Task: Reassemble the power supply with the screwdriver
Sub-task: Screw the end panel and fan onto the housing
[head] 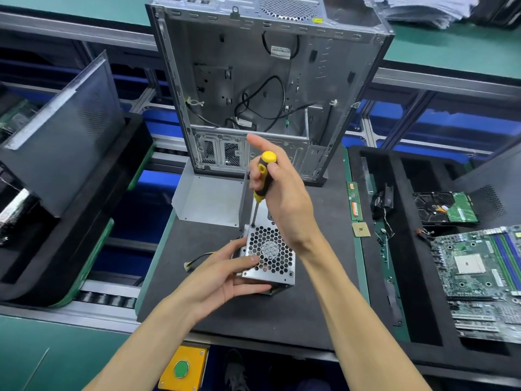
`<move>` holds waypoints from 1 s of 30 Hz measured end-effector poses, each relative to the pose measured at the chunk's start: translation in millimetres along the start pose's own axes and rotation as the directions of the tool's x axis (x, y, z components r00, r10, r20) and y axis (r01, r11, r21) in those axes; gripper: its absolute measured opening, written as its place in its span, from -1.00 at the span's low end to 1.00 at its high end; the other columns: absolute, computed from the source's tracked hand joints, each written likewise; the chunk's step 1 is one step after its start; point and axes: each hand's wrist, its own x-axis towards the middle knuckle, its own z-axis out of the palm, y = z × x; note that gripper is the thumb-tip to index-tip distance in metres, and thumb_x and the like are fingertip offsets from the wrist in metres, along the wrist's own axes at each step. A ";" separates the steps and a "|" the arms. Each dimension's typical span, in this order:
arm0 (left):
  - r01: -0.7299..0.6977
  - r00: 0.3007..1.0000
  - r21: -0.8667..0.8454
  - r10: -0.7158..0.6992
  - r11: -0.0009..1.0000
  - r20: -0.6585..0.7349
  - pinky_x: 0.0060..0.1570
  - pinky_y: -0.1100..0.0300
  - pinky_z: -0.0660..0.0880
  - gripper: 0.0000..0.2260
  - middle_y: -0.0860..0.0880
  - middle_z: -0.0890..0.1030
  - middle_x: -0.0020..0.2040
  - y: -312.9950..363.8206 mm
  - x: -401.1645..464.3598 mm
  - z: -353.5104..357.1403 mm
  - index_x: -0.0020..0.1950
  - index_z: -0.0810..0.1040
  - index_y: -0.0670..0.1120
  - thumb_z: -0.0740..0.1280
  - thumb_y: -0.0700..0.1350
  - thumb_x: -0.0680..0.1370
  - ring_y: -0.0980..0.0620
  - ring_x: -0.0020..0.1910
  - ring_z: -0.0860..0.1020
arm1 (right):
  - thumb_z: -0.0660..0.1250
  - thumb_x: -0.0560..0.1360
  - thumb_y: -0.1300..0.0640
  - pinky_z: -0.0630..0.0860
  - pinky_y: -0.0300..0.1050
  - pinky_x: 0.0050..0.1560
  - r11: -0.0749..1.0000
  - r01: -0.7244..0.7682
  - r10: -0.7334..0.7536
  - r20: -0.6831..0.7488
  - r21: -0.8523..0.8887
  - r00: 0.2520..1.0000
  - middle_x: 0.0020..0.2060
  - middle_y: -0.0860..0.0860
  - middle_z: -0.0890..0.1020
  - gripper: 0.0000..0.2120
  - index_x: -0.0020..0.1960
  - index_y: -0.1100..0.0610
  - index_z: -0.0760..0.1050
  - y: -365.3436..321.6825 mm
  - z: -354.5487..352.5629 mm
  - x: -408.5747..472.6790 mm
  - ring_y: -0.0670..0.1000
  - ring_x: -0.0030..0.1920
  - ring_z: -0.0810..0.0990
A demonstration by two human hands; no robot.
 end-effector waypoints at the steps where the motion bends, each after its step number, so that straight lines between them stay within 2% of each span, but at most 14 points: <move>1: -0.001 1.000 -0.001 0.001 1.000 -0.001 0.10 -0.18 0.62 -0.53 -0.23 0.62 0.29 -0.3 -0.2 0.1 0.43 0.46 -0.12 0.43 -0.28 0.53 -0.30 0.24 0.62 | 0.07 0.66 0.08 0.36 -0.15 -0.04 1.000 -0.006 0.006 -0.008 -0.012 1.000 -0.15 -0.10 0.51 -0.67 0.34 0.01 0.47 -0.4 -0.6 -0.5 -0.04 -0.15 0.44; 3: -0.001 1.000 -0.004 0.001 1.000 -0.004 0.08 -0.18 0.63 -0.52 -0.24 0.63 0.28 -0.6 -0.2 0.8 0.43 0.45 -0.13 0.43 -0.27 0.52 -0.30 0.23 0.62 | 0.14 0.68 0.16 0.46 -0.18 0.01 0.999 0.030 -0.031 -0.017 -0.045 0.999 -0.08 -0.03 0.60 -0.76 0.29 0.15 0.45 -1.8 0.3 -2.5 -0.02 -0.07 0.60; 5: -0.002 1.000 -0.006 0.002 1.000 -0.011 0.08 -0.19 0.62 -0.50 -0.24 0.63 0.28 -0.5 0.3 1.7 0.44 0.44 -0.14 0.44 -0.28 0.51 -0.31 0.23 0.62 | 0.21 0.65 0.28 0.53 -0.17 0.03 0.995 0.095 -0.095 -0.005 -0.024 0.995 -0.05 0.10 0.65 -0.86 0.20 0.24 0.36 -1.7 1.6 -5.0 0.05 -0.07 0.67; 6: -0.003 1.000 -0.012 0.003 1.000 -0.015 0.08 -0.20 0.62 -0.49 -0.24 0.62 0.29 -0.5 0.5 1.9 0.45 0.43 -0.14 0.44 -0.28 0.51 -0.31 0.23 0.62 | 0.23 0.64 0.32 0.55 -0.15 0.00 0.994 0.104 -0.104 -0.004 -0.015 0.995 -0.07 0.13 0.66 -0.87 0.16 0.23 0.32 -1.8 2.5 -5.8 0.07 -0.13 0.66; 8: -0.006 1.000 -0.025 0.005 1.000 -0.023 0.07 -0.21 0.62 -0.46 -0.24 0.61 0.30 -0.2 0.6 2.7 0.46 0.42 -0.14 0.45 -0.28 0.50 -0.32 0.22 0.62 | 0.28 0.61 0.33 0.52 -0.15 -0.14 0.996 0.082 -0.083 -0.028 -0.017 0.996 -0.18 0.07 0.66 -0.82 0.08 0.18 0.28 -2.7 4.7 -5.4 0.09 -0.24 0.57; 10: -0.006 1.000 -0.027 0.005 1.000 -0.031 0.06 -0.21 0.62 -0.45 -0.24 0.61 0.30 -0.1 0.8 3.3 0.47 0.42 -0.15 0.45 -0.28 0.49 -0.32 0.22 0.62 | 0.32 0.58 0.31 0.45 -0.21 -0.21 0.998 0.062 -0.063 -0.058 -0.012 0.996 -0.24 0.02 0.61 -0.79 0.05 0.13 0.29 -2.4 6.7 -5.9 0.06 -0.26 0.51; 12: -0.006 0.999 -0.029 0.005 1.000 -0.036 0.06 -0.21 0.63 -0.46 -0.25 0.61 0.30 -0.1 0.5 3.2 0.46 0.42 -0.15 0.44 -0.28 0.50 -0.31 0.23 0.62 | 0.31 0.59 0.27 0.42 -0.27 -0.22 0.998 0.063 -0.064 -0.062 -0.021 0.996 -0.25 0.00 0.51 -0.82 0.07 0.10 0.32 -1.6 7.9 -6.5 -0.03 -0.28 0.48; 14: -0.005 0.999 -0.019 0.004 1.000 -0.033 0.07 -0.20 0.62 -0.49 -0.25 0.62 0.29 -0.3 -0.5 2.4 0.44 0.45 -0.14 0.44 -0.27 0.50 -0.31 0.23 0.62 | 0.21 0.64 0.20 0.38 -0.27 -0.21 0.998 0.056 -0.057 -0.035 -0.024 0.998 -0.26 -0.04 0.44 -0.86 0.18 0.08 0.38 -1.8 5.7 -6.3 -0.06 -0.27 0.40; 17: -0.007 1.000 0.006 0.007 1.000 -0.025 0.10 -0.19 0.62 -0.51 -0.23 0.63 0.28 -0.4 -1.8 1.7 0.43 0.46 -0.11 0.43 -0.25 0.51 -0.29 0.23 0.62 | 0.06 0.65 0.13 0.32 -0.20 -0.16 0.999 0.019 -0.020 -0.022 -0.032 1.000 -0.23 -0.07 0.47 -0.70 0.30 0.06 0.46 -2.2 -1.7 -4.0 -0.04 -0.21 0.38; 19: -0.009 1.000 0.010 0.009 1.000 -0.023 0.10 -0.19 0.62 -0.50 -0.22 0.63 0.28 -0.4 -1.4 2.4 0.44 0.45 -0.11 0.43 -0.25 0.51 -0.28 0.23 0.62 | 0.08 0.68 0.13 0.39 -0.17 -0.13 0.998 0.027 -0.030 -0.055 -0.051 0.998 -0.18 -0.07 0.53 -0.75 0.24 0.10 0.48 -2.3 -2.7 -4.6 -0.03 -0.17 0.46; 22: -0.010 1.000 0.002 0.010 1.000 -0.030 0.09 -0.19 0.62 -0.47 -0.23 0.63 0.28 -0.5 -1.2 2.9 0.46 0.43 -0.12 0.44 -0.25 0.50 -0.27 0.23 0.62 | 0.21 0.67 0.24 0.57 -0.09 -0.01 0.994 0.099 -0.102 -0.083 -0.038 0.991 -0.14 0.08 0.67 -0.93 0.15 0.21 0.39 0.3 2.0 -8.7 0.07 -0.13 0.66; 25: -0.006 1.000 -0.007 0.006 1.000 -0.025 0.08 -0.18 0.63 -0.49 -0.22 0.64 0.27 -0.5 -2.9 1.8 0.43 0.46 -0.10 0.45 -0.25 0.49 -0.27 0.22 0.63 | 0.32 0.62 0.32 0.62 -0.08 -0.14 0.994 0.106 -0.105 -0.121 0.001 0.987 -0.21 0.17 0.70 -0.79 -0.01 0.14 0.28 1.6 4.5 -8.8 0.15 -0.24 0.71; 28: -0.009 0.999 -0.037 0.008 0.999 -0.033 0.04 -0.17 0.64 -0.59 -0.18 0.68 0.20 -0.9 -4.1 2.0 0.29 0.57 -0.05 0.46 -0.25 0.46 -0.25 0.18 0.65 | 0.37 0.58 0.33 0.56 -0.16 -0.29 0.995 0.096 -0.092 -0.162 0.019 0.982 -0.28 0.22 0.62 -0.72 -0.05 0.12 0.27 1.5 7.9 -7.3 0.07 -0.34 0.65; 30: -0.016 0.998 -0.041 0.013 0.999 -0.061 0.01 -0.15 0.65 -0.58 -0.16 0.70 0.17 -0.9 -4.6 2.6 0.28 0.56 -0.04 0.47 -0.26 0.45 -0.24 0.15 0.67 | 0.38 0.57 0.29 0.49 -0.22 -0.33 0.995 0.093 -0.087 -0.193 0.020 0.977 -0.30 0.23 0.53 -0.76 -0.02 0.11 0.30 1.6 11.2 -7.6 -0.01 -0.35 0.59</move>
